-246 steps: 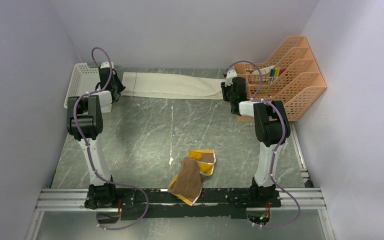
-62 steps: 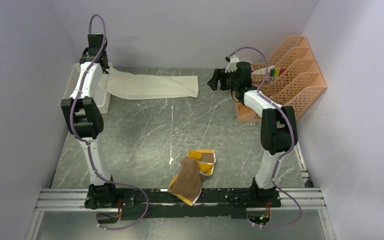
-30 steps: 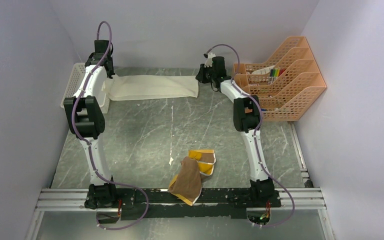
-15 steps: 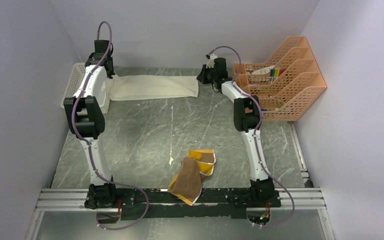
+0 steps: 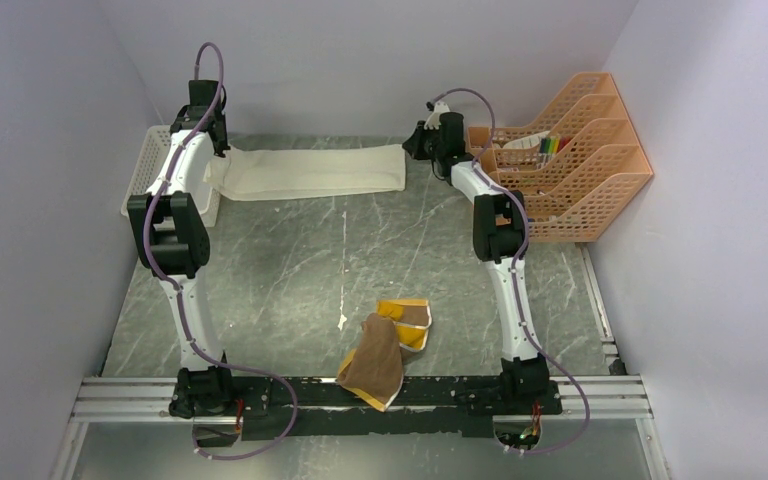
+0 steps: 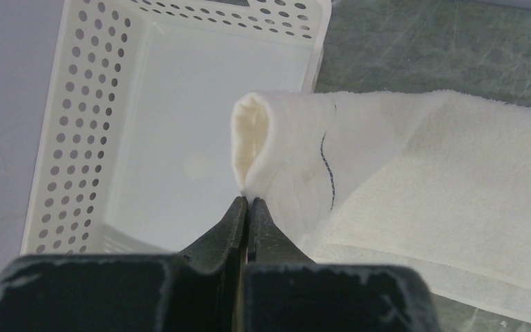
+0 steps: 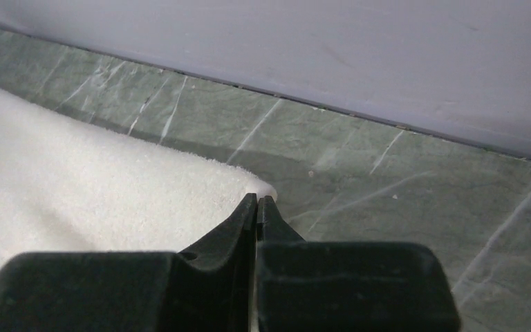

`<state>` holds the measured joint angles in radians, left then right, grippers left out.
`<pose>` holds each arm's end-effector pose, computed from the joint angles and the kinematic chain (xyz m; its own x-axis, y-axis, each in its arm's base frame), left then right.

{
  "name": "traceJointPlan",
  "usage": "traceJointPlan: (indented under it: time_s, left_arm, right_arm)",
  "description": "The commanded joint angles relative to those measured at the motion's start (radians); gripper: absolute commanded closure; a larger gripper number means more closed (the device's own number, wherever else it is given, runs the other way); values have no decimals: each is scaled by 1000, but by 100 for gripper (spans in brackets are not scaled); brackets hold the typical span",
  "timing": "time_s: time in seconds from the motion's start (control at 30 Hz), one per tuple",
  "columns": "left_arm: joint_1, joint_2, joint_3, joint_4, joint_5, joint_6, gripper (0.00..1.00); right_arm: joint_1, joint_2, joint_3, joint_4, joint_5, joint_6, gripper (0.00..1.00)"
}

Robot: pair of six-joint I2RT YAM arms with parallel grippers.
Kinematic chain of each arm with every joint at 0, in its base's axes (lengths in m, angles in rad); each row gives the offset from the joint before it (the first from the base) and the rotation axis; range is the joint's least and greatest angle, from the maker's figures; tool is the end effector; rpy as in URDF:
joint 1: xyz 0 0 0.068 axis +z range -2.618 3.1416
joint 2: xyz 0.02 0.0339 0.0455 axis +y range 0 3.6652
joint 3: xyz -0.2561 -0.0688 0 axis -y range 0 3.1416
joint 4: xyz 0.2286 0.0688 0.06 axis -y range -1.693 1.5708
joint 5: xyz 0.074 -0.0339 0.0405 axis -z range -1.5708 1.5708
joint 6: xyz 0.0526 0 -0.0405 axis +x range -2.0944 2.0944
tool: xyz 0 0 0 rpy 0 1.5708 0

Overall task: Roll the towels
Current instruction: Fold the towel at the corner of the board.

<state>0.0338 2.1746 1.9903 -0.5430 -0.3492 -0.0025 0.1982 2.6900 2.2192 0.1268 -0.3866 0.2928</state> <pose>0.4924 0.0347 0.2593 -0.6638 -0.0248 -0.7475 -0.2888 0.9304 0.2256 0.5813 0.1370 0.1337 -0.4697 0.1783 -0.8646 -0.4124 0.8217 0.3935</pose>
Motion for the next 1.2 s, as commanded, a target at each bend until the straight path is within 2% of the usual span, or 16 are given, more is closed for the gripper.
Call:
traceJointPlan:
  time_s: [0.0, 0.07, 0.1, 0.17, 0.2, 0.27, 0.33, 0.57, 0.77, 1.03, 1.17]
  left_arm:
    - [3, -44, 10, 18, 20, 15, 93]
    - [3, -45, 14, 19, 29, 14, 93]
    - [3, -46, 16, 21, 37, 11, 93]
    - [3, -47, 24, 21, 56, 6, 93]
    - [3, -47, 31, 19, 70, 3, 93]
    - [-17, -47, 44, 16, 81, 1, 93]
    - [-32, -42, 63, 8, 75, -2, 93]
    - [-130, -1, 161, -17, 70, -22, 93]
    - [-222, 73, 267, -24, 142, -80, 93]
    - [-260, 168, 315, 39, 292, -276, 93]
    - [-277, 186, 262, 174, 427, -415, 93]
  right_arm:
    - [-11, -26, 22, 42, 26, 11, 100]
    - [-11, -24, 18, 42, 23, 13, 100]
    - [-12, -24, 15, 41, 20, 13, 89]
    - [-14, -31, 3, 38, 16, 8, 58]
    - [-15, -38, -5, 34, 18, 4, 47]
    - [-15, -65, -30, 26, 27, -12, 36]
    - [-17, -100, -69, 23, 43, -34, 30]
    - [-11, -209, -208, -13, 31, -68, 30]
    - [-18, -396, -476, 97, 78, -77, 31]
    - [-43, -676, -745, 140, 112, -96, 30]
    - [-53, -796, -861, 169, 105, -87, 30]
